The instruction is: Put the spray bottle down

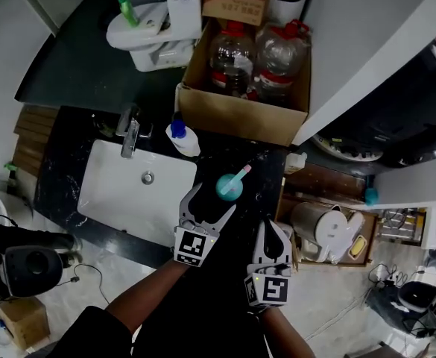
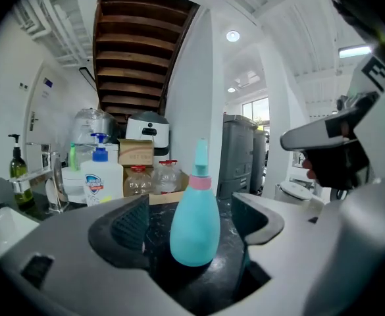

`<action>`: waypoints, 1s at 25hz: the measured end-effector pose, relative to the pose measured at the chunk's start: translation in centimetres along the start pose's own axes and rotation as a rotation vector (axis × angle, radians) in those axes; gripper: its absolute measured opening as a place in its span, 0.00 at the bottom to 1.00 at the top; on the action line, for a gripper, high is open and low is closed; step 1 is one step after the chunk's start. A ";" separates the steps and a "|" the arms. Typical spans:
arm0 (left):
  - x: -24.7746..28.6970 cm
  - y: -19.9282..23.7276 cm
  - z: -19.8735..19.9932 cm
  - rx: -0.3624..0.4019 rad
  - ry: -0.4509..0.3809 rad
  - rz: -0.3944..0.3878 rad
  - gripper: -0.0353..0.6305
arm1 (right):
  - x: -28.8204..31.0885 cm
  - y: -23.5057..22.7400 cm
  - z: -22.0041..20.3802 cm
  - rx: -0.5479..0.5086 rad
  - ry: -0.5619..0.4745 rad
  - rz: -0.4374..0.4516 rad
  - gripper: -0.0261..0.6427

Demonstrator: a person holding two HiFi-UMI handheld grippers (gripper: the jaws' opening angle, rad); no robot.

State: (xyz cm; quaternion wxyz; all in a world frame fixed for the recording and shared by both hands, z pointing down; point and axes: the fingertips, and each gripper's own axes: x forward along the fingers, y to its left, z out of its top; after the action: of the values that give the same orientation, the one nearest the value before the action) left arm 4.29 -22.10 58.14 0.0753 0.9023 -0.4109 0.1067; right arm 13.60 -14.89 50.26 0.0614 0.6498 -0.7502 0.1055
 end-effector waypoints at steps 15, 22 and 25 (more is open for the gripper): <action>-7.7 -2.3 10.0 -0.103 -0.213 0.005 0.26 | 0.2 2.8 3.4 0.026 -0.047 0.066 0.06; -9.1 -1.2 10.9 -0.017 -0.138 0.079 0.09 | 0.9 4.6 4.9 0.024 -0.068 0.117 0.06; -9.4 -1.0 10.7 -0.025 -0.128 0.097 0.08 | 1.2 5.1 5.6 0.025 -0.090 0.134 0.06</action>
State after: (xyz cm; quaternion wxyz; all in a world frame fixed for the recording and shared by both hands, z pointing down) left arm 0.42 -16.97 45.37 0.0549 0.8853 -0.4594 0.0470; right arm 8.68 -16.72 44.69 0.0123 0.6028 -0.7928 0.0896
